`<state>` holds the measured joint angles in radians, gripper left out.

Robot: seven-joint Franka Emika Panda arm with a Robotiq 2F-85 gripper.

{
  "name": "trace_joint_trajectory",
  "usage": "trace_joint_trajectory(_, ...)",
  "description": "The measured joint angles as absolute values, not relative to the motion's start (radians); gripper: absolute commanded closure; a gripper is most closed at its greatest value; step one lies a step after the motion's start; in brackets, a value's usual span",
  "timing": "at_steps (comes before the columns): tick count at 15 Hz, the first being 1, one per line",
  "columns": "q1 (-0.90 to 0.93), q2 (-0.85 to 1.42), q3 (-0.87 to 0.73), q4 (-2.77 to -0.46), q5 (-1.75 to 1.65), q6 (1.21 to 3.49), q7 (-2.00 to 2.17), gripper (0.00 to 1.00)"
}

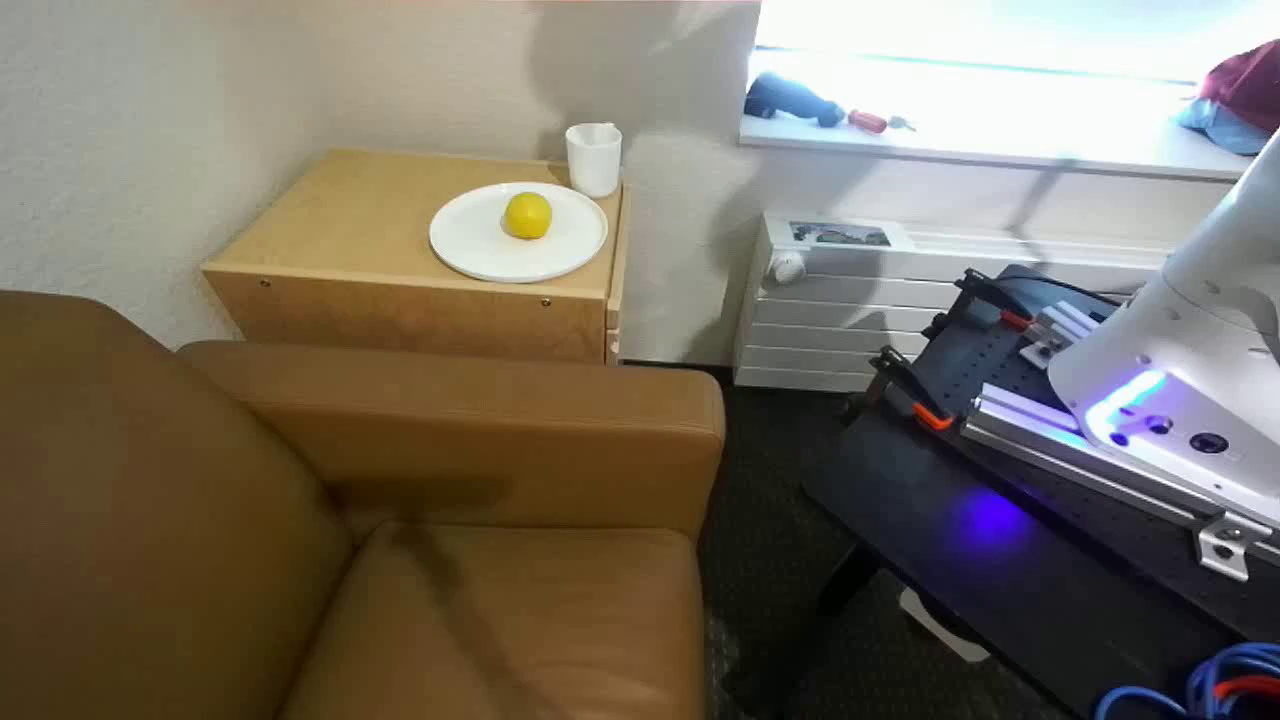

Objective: Push the white plate on the nightstand backwards

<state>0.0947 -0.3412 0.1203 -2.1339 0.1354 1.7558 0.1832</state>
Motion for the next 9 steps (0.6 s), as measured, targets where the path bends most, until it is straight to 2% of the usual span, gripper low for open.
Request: trace_joint_trajectory(9,0.094,-0.33,0.126,-2.141,0.127,1.786,0.229,0.0)
